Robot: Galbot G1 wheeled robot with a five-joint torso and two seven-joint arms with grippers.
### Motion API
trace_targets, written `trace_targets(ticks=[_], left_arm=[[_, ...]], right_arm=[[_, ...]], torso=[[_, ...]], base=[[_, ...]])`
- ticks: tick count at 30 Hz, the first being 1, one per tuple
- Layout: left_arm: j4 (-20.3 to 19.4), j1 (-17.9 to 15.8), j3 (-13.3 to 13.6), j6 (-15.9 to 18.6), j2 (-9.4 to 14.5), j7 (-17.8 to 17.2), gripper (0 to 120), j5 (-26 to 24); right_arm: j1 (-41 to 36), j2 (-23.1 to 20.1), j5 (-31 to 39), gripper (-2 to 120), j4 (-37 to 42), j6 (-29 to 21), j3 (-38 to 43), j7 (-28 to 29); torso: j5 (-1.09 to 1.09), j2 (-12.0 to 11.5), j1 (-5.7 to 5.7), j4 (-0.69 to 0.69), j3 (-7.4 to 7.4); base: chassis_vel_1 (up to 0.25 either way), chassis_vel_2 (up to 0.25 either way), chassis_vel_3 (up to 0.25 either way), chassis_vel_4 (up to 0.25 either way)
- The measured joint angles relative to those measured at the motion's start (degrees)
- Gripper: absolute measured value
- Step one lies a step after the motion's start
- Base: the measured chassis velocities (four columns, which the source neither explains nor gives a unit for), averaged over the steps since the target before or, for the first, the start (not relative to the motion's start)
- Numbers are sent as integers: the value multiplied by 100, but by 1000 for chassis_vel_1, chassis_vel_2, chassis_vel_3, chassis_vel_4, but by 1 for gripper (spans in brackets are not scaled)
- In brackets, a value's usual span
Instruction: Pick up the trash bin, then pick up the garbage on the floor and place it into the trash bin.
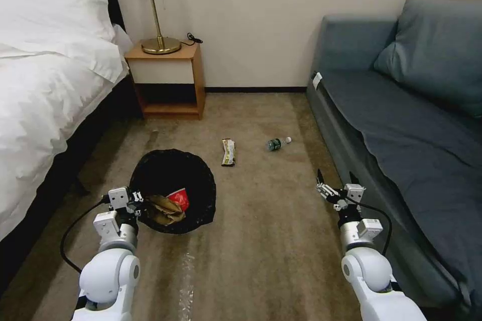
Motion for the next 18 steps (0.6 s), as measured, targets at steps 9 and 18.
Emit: trace_targets(ticks=[9, 18], left_arm=[[-51, 33, -38, -1, 31, 1, 3, -2], [-86, 41, -59, 1, 50, 1, 3, -13]], right_arm=[[98, -117, 54, 100, -17, 12, -47, -16], [154, -168, 18, 100, -90, -5, -200, -16]], torso=[[0, 0, 0, 0, 0], [0, 0, 0, 0, 0]], base=[[-68, 73, 73, -73], [-68, 72, 64, -73]])
